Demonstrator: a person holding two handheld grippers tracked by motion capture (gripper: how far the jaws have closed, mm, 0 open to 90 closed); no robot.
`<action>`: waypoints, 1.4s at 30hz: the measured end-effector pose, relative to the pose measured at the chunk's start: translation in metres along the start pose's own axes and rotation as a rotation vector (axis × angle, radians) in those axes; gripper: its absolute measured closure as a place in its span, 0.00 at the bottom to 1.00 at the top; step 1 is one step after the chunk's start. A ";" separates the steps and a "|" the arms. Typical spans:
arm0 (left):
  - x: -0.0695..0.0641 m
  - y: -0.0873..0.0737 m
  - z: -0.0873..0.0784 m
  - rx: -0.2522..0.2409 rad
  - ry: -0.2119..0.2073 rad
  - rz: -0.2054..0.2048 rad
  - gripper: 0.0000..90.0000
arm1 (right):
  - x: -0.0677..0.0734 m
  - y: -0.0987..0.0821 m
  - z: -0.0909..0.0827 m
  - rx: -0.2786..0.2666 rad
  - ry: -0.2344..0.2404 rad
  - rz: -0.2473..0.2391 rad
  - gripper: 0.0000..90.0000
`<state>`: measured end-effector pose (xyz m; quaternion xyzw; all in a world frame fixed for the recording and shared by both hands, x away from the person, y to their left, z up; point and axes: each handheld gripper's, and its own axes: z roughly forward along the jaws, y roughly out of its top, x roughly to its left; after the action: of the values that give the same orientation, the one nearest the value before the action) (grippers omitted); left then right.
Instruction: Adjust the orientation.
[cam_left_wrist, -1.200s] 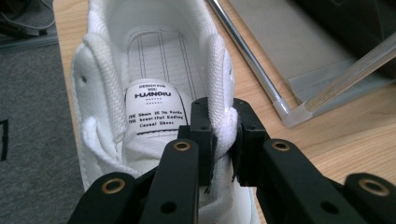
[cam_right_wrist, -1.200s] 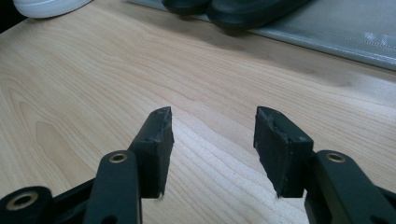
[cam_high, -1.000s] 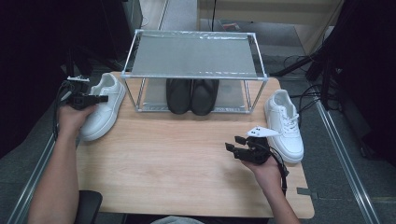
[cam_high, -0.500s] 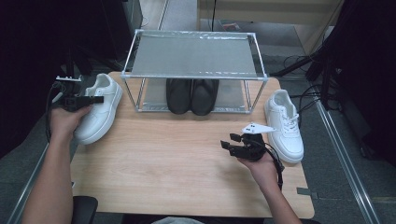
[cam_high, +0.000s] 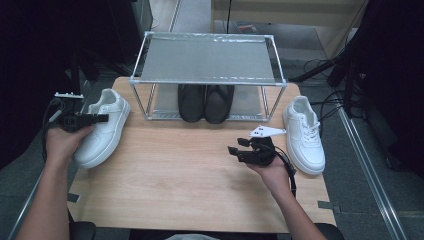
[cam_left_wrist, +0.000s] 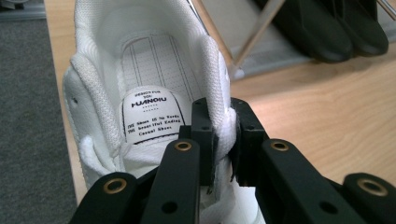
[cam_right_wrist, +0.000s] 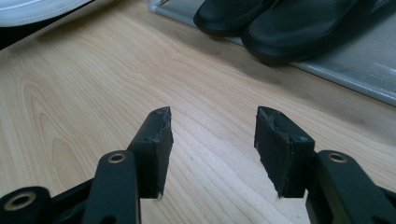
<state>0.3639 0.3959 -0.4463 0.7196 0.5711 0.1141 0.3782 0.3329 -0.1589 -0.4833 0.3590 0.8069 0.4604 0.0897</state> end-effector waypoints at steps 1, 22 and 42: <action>-0.003 -0.002 -0.002 0.001 -0.005 -0.001 0.92 | 0.000 0.001 0.001 0.002 0.002 -0.001 0.53; -0.053 -0.036 -0.012 0.059 -0.078 0.064 0.91 | -0.002 0.011 0.012 -0.006 0.021 -0.022 0.53; -0.124 -0.025 0.011 0.102 -0.257 0.215 0.91 | 0.001 0.012 0.012 0.002 0.017 -0.031 0.53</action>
<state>0.3116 0.2803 -0.4374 0.8034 0.4430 0.0315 0.3966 0.3440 -0.1468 -0.4805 0.3426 0.8135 0.4613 0.0895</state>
